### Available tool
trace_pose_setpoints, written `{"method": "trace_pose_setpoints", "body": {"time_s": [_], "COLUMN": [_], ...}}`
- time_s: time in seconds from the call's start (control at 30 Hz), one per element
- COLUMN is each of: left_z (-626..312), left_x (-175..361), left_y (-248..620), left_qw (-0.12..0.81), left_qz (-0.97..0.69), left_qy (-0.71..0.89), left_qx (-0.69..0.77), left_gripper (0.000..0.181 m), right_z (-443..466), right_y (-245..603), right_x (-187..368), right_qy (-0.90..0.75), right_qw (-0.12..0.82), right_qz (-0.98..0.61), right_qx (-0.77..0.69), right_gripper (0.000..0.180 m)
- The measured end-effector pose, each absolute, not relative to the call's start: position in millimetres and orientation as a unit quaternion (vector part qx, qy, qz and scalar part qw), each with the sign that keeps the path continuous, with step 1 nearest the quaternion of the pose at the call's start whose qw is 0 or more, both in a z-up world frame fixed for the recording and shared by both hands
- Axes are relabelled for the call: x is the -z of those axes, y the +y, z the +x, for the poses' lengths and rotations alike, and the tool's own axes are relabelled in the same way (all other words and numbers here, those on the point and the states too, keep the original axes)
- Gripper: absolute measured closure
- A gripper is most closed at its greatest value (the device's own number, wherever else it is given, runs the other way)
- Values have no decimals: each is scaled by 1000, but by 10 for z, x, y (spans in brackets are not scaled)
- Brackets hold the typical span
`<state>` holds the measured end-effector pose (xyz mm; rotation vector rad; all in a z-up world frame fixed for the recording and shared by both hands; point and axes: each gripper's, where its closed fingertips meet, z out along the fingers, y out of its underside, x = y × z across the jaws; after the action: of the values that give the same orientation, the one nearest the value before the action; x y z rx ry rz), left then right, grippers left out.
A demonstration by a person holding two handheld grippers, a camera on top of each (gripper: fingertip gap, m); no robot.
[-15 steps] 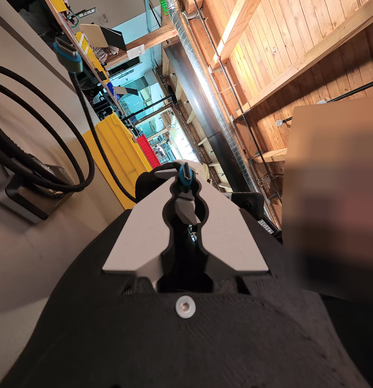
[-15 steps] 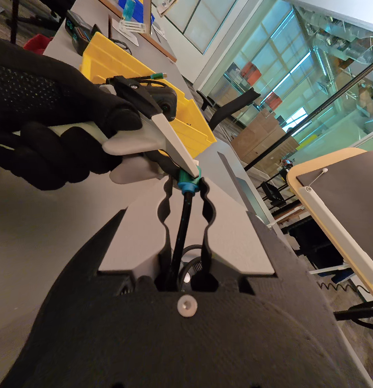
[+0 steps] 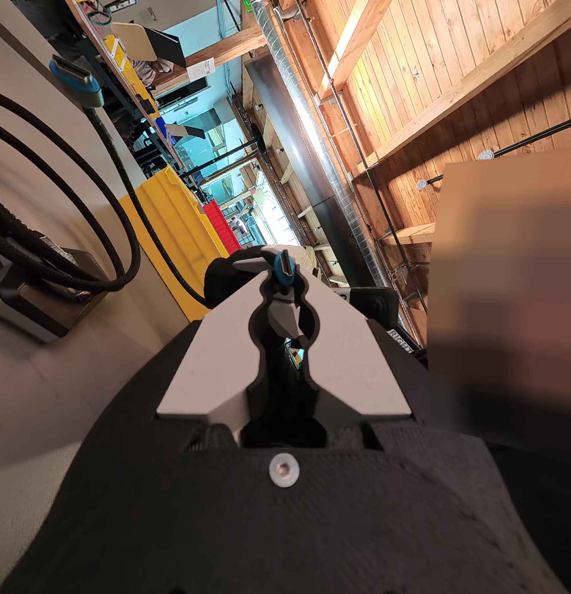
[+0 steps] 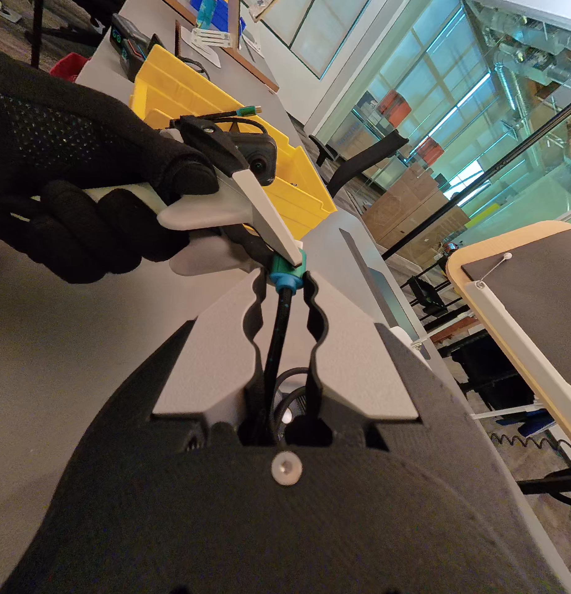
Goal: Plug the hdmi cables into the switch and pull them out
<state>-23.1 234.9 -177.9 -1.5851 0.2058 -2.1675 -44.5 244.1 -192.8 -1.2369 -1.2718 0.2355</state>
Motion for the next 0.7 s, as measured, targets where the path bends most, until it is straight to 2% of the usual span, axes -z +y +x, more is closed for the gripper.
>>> {"method": "trace_pose_setpoints", "body": {"time_s": [0.3,0.7], "left_z": [-238,-416], "left_x": [1857,1994], "left_y": [2381,2385], "left_qw": [234,376], "left_qz": [-593,-718], "left_qy": [84,266], "left_qx": [766,521], "left_gripper": [168,156], "right_z": [-418,-308], "right_y": [2438,2435], "right_x": [2020,2071], "right_qy": [-556,-549], "right_qw": [594,564], "right_qz": [-566,-586], "right_qx": [-134,-194], "right_gripper": [164,164]}}
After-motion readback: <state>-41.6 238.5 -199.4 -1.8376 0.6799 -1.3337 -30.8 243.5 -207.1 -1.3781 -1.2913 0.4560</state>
